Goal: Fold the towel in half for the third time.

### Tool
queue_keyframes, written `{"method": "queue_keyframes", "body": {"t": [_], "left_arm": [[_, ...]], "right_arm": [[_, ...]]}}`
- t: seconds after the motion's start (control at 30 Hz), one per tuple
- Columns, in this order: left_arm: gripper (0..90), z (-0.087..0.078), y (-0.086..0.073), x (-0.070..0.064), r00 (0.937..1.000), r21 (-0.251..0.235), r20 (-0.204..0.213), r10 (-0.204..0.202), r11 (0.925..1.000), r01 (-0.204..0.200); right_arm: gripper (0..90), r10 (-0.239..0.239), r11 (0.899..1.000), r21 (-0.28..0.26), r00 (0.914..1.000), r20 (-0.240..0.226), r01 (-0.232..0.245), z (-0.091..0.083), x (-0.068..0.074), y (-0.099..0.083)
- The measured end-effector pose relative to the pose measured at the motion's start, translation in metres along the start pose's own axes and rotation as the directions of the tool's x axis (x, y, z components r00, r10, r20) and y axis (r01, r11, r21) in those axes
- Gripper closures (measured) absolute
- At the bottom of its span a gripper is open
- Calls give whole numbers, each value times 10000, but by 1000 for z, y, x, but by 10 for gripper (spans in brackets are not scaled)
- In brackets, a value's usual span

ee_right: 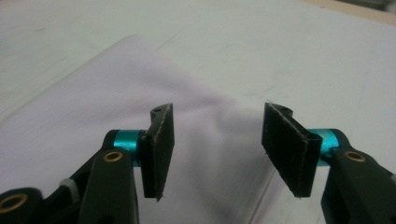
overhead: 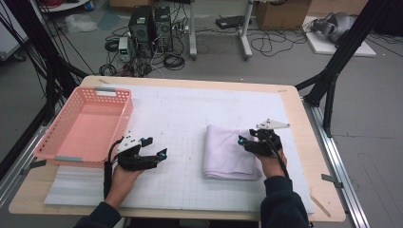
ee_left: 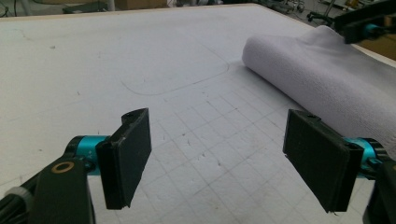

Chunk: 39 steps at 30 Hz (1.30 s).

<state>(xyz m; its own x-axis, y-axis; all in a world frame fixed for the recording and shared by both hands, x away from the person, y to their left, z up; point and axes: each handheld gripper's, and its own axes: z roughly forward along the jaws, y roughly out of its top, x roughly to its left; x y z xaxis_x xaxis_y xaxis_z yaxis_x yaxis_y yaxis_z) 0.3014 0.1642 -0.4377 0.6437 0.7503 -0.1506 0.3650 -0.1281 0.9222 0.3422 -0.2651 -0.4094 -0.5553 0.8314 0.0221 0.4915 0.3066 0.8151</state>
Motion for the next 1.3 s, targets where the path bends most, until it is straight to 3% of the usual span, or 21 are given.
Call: {"method": "queue_keyframes", "body": {"t": [0.1, 0.2, 0.23, 0.3, 0.37, 0.47, 0.57, 0.6, 0.67, 0.73, 0.8, 0.93, 1.0, 1.07, 1.1, 1.17, 1.3], "left_arm": [[239, 0, 0, 0, 10000, 22, 18, -16, 10000, 16], [239, 1, 0, 0, 10000, 7, 7, -33, 10000, 33], [239, 1, 0, 0, 10000, -3, -4, -59, 10000, 59], [239, 0, 0, -1, 10000, 6, 21, -72, 10000, 72], [239, 0, 0, -1, 10000, 4, 21, -25, 10000, 25], [238, 1, -1, 0, 10000, 39, -17, -57, 10000, 57], [237, 0, -1, 0, 10000, 24, 27, -13, 10000, 13], [237, 0, -1, 0, 10000, 0, 9, -15, 10000, 15], [237, 0, 0, 0, 10000, -11, -20, -33, 10000, 33], [237, 0, 0, 1, 10000, -9, -27, -65, 10000, 65], [237, 0, -1, 1, 10000, -13, -45, -76, 10000, 76], [237, 0, 0, 0, 10000, -44, -14, -58, 10000, 57], [230, 0, 0, 0, 10000, -97, 2, -30, 9999, 30], [221, 0, 1, 0, 10000, -147, -25, -96, 9998, 96], [193, 0, 2, 0, 9995, -231, 34, -308, 9993, 308], [169, 0, 3, 0, 9991, -288, 115, -401, 9988, 405], [161, -1, 2, -2, 9993, -179, 252, -289, 9994, 294]], "right_arm": [[354, -364, 9993, -40, 9981, -489, 362, -18, 14, -18], [351, -808, 9946, 591, 9942, -708, 850, -25, 29, -40], [351, -971, 9919, 764, 9937, -558, 1012, -25, 31, -47], [354, -874, 9935, 697, 9953, -422, 902, -31, 29, -54], [352, -1232, 9863, 1122, 9923, 115, 1211, -38, 25, -54], [353, -947, 9894, 1158, 9940, 546, 878, -46, 17, -61], [353, -613, 9927, 1078, 9962, 616, 544, -51, 13, -63], [353, -414, 9951, 915, 9983, 404, 375, -53, 12, -62], [349, 87, 10000, 49, 9996, -281, -85, -62, 9, -61], [308, 53, 9988, -476, 9996, -290, -67, -69, 10, -60], [294, -134, 9997, -224, 9997, -210, 129, -66, 12, -62], [289, -795, 9906, 1103, 9967, -170, 809, -54, 14, -71], [284, -471, 9925, 1120, 9988, -114, 481, -58, 9, -72], [278, -470, 9940, 980, 9988, -106, 478, -62, 6, -72], [261, -214, 9994, 253, 9995, -243, 220, -71, 2, -70], [222, -2, 9989, -470, 10000, 31, 4, -77, 0, -68], [192, 167, 9964, -834, 9983, 557, -120, -81, -5, -67]]}}
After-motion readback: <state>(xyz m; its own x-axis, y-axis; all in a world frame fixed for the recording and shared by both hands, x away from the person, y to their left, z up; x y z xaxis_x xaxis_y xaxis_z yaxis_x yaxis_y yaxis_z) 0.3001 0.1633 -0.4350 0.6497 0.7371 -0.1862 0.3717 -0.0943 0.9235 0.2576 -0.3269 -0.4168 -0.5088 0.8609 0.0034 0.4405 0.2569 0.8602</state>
